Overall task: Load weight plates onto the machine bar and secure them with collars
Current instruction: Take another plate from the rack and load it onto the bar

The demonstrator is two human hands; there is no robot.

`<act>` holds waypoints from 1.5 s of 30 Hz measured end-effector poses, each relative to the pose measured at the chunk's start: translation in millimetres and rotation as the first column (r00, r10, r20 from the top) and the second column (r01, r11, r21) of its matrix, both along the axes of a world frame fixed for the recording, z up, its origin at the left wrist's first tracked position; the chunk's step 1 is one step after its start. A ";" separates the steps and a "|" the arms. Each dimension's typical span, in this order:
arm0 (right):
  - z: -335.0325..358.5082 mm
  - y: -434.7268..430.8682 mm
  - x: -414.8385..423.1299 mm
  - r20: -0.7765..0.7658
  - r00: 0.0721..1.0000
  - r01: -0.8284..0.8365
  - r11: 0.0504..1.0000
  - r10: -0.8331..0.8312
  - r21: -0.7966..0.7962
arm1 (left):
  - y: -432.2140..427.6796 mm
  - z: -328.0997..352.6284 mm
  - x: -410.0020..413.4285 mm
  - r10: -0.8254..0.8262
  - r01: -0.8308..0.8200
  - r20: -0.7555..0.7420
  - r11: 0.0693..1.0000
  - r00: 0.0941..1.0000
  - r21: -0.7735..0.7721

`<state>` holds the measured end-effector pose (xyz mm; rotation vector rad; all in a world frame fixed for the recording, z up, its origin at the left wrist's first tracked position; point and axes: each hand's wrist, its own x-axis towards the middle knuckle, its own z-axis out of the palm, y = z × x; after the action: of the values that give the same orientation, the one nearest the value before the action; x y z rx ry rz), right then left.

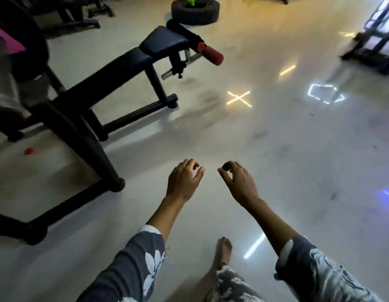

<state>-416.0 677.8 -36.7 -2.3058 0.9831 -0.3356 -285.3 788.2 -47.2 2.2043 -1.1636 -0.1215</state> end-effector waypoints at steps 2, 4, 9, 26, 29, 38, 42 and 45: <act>-4.8 -47.0 -6.7 0.013 0.997 0.074 0.997 -0.074 0.005 | -53.7 -6.6 -2.0 -0.082 0.082 -0.003 0.996 0.997 0.032; -5.9 -92.2 -11.7 0.011 0.991 0.130 0.991 -0.130 0.011 | -104.9 -10.0 -3.0 -0.138 0.139 -0.011 0.989 0.990 0.045; -6.4 -204.4 -24.5 -0.020 0.969 0.245 0.969 -0.245 0.014 | -238.0 -10.9 -3.6 -0.261 0.265 -0.041 0.958 0.964 0.114; -24.1 -580.1 209.0 -0.243 0.965 0.091 0.995 -0.098 -0.039 | -605.0 -30.0 231.2 -0.228 0.232 -0.043 0.954 0.973 0.191; -15.4 -644.9 257.7 -0.250 0.962 0.100 0.994 -0.107 -0.041 | -676.2 -22.2 281.7 -0.270 0.270 -0.029 0.940 0.962 0.209; -14.9 -864.1 380.9 -0.166 0.963 0.207 0.978 -0.211 -0.041 | -907.6 -22.9 407.1 -0.337 0.339 -0.042 0.920 0.941 0.195; -15.1 -988.4 446.8 -0.137 0.968 0.207 0.978 -0.209 -0.032 | -1026.8 -25.1 471.0 -0.323 0.323 -0.038 0.923 0.946 0.208; -11.6 -1068.1 492.3 -0.164 0.971 0.177 0.984 -0.176 -0.004 | -1100.3 -22.8 514.6 -0.316 0.316 -0.037 0.919 0.948 0.236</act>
<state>76.3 -390.3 -48.4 -2.2695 1.2735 -0.2139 229.3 -312.1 -70.0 2.1986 -1.5719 -0.4159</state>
